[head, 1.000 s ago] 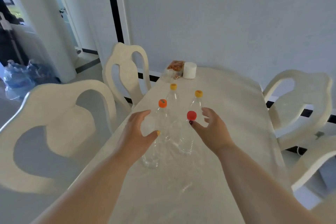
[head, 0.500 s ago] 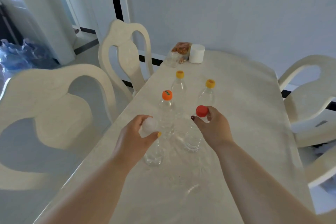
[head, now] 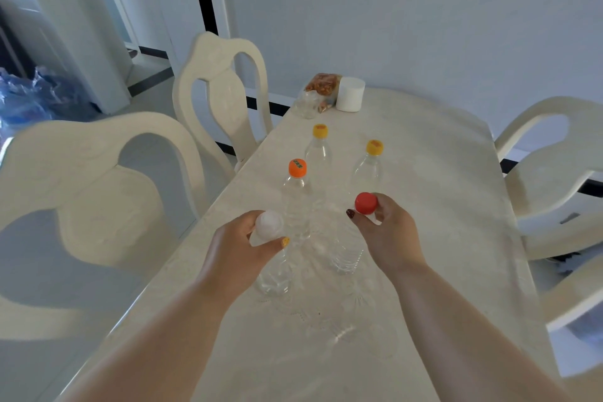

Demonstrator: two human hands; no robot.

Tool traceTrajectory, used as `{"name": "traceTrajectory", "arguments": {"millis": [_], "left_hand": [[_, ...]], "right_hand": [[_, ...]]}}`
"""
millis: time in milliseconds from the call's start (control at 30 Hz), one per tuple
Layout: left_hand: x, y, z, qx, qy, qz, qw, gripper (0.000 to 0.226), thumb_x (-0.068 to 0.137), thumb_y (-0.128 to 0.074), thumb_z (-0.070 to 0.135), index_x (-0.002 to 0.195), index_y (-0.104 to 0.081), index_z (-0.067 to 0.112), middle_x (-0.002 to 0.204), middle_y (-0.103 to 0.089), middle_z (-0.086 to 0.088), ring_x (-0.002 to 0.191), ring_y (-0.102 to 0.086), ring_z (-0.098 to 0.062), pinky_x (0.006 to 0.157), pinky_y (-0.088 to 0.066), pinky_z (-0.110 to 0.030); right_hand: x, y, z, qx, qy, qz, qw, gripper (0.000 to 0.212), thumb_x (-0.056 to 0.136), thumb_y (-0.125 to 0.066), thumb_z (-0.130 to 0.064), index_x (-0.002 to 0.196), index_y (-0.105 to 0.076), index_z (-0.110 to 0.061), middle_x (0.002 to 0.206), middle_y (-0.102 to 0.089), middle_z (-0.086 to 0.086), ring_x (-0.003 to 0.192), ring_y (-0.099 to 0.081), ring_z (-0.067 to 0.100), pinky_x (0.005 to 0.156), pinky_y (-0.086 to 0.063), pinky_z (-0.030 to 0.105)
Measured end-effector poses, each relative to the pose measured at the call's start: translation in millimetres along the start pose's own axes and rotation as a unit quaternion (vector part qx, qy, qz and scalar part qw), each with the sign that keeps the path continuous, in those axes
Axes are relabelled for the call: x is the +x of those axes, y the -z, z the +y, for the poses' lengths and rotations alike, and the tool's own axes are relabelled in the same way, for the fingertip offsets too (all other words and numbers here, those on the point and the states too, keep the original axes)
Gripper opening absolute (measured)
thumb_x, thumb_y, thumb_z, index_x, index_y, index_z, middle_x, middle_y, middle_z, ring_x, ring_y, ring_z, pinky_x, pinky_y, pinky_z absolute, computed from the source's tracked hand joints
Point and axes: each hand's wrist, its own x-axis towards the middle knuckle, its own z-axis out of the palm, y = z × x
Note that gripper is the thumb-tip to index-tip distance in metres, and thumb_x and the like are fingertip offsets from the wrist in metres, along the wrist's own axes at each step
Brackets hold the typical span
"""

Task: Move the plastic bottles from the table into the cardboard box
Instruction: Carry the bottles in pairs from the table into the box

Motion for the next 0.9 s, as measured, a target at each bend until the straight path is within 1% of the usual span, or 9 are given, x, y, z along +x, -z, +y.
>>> {"name": "traceTrajectory", "arguments": {"millis": [167, 233, 333, 400, 567, 667, 733, 800, 900], "left_hand": [[-12.8, 3.1, 12.6, -0.013, -0.032, -0.001, 0.999, 0.031, 0.072, -0.081, 0.045, 0.1, -0.067, 0.049, 0.093, -0.072, 0.03, 0.092, -0.065, 0.008, 0.071, -0.043, -0.013], [-20.8, 5.3, 20.1, -0.021, -0.04, -0.002, 0.999, 0.034, 0.068, -0.079, 0.051, 0.1, -0.067, 0.052, 0.095, -0.071, 0.032, 0.094, -0.063, 0.01, 0.074, -0.044, -0.015], [-35.6, 10.0, 31.9, -0.03, -0.043, -0.003, 0.999, 0.041, 0.061, -0.074, 0.062, 0.1, -0.067, 0.052, 0.097, -0.071, 0.031, 0.095, -0.063, 0.007, 0.076, -0.047, -0.02], [-48.1, 13.8, 39.9, -0.028, -0.056, -0.004, 0.998, 0.041, 0.062, -0.075, 0.062, 0.101, -0.069, 0.049, 0.099, -0.071, 0.03, 0.099, -0.063, 0.006, 0.08, -0.048, -0.022], [-94.9, 26.1, 66.3, -0.04, -0.102, -0.007, 0.994, 0.045, 0.061, -0.073, 0.063, 0.103, -0.07, 0.046, 0.1, -0.072, 0.029, 0.104, -0.062, 0.008, 0.084, -0.049, -0.025], [-132.0, 35.6, 87.9, -0.063, -0.129, -0.013, 0.99, 0.044, 0.062, -0.073, 0.062, 0.1, -0.071, 0.041, 0.1, -0.074, 0.024, 0.105, -0.064, 0.004, 0.091, -0.052, -0.034], [-161.3, 42.5, 105.4, -0.079, -0.154, -0.017, 0.985, 0.042, 0.063, -0.073, 0.061, 0.098, -0.072, 0.039, 0.098, -0.075, 0.02, 0.104, -0.066, 0.0, 0.094, -0.053, -0.038], [-191.9, 48.8, 124.4, -0.081, -0.181, -0.016, 0.98, 0.041, 0.064, -0.073, 0.062, 0.097, -0.072, 0.038, 0.097, -0.075, 0.02, 0.102, -0.066, -0.001, 0.093, -0.053, -0.034], [-240.5, 54.2, 153.0, -0.07, -0.22, -0.032, 0.972, 0.037, 0.066, -0.072, 0.061, 0.097, -0.071, 0.041, 0.095, -0.073, 0.025, 0.102, -0.064, 0.005, 0.086, -0.048, -0.019]], "right_hand": [[-20.8, 20.1, -11.3, -0.02, 0.022, 0.006, 1.0, 0.014, 0.085, -0.072, -0.037, 0.082, -0.059, -0.04, 0.085, -0.065, -0.016, 0.082, -0.052, -0.019, 0.062, -0.039, 0.004], [-31.5, 30.8, -17.3, -0.022, 0.028, 0.008, 0.999, 0.013, 0.084, -0.073, -0.038, 0.082, -0.06, -0.038, 0.088, -0.067, -0.009, 0.082, -0.056, -0.007, 0.062, -0.041, 0.005], [-50.4, 47.4, -27.8, -0.023, 0.034, 0.006, 0.999, 0.011, 0.083, -0.074, -0.038, 0.085, -0.064, -0.032, 0.094, -0.069, 0.004, 0.091, -0.06, 0.014, 0.067, -0.043, 0.016], [-65.8, 59.2, -35.9, -0.023, 0.04, 0.01, 0.999, 0.012, 0.083, -0.074, -0.038, 0.086, -0.066, -0.029, 0.094, -0.069, 0.006, 0.093, -0.061, 0.022, 0.072, -0.047, 0.023], [-122.0, 96.2, -57.8, -0.032, 0.059, 0.042, 0.997, 0.012, 0.083, -0.074, -0.04, 0.089, -0.066, -0.033, 0.091, -0.067, -0.021, 0.091, -0.061, 0.002, 0.071, -0.042, 0.017], [-168.2, 123.5, -71.4, -0.036, 0.074, 0.074, 0.994, 0.011, 0.082, -0.074, -0.042, 0.084, -0.063, -0.038, 0.087, -0.065, -0.024, 0.088, -0.057, -0.007, 0.069, -0.04, 0.015], [-203.3, 144.2, -80.1, -0.038, 0.076, 0.098, 0.992, 0.012, 0.082, -0.073, -0.045, 0.081, -0.062, -0.039, 0.084, -0.066, -0.023, 0.086, -0.058, -0.007, 0.069, -0.041, 0.018], [-239.2, 165.9, -86.9, -0.046, 0.076, 0.12, 0.989, 0.012, 0.082, -0.071, -0.047, 0.082, -0.062, -0.039, 0.083, -0.066, -0.022, 0.082, -0.058, -0.006, 0.065, -0.04, 0.02], [-294.5, 199.8, -94.3, -0.064, 0.079, 0.156, 0.982, 0.013, 0.083, -0.071, -0.047, 0.086, -0.062, -0.038, 0.086, -0.066, -0.023, 0.084, -0.059, -0.005, 0.067, -0.04, 0.018]]}}
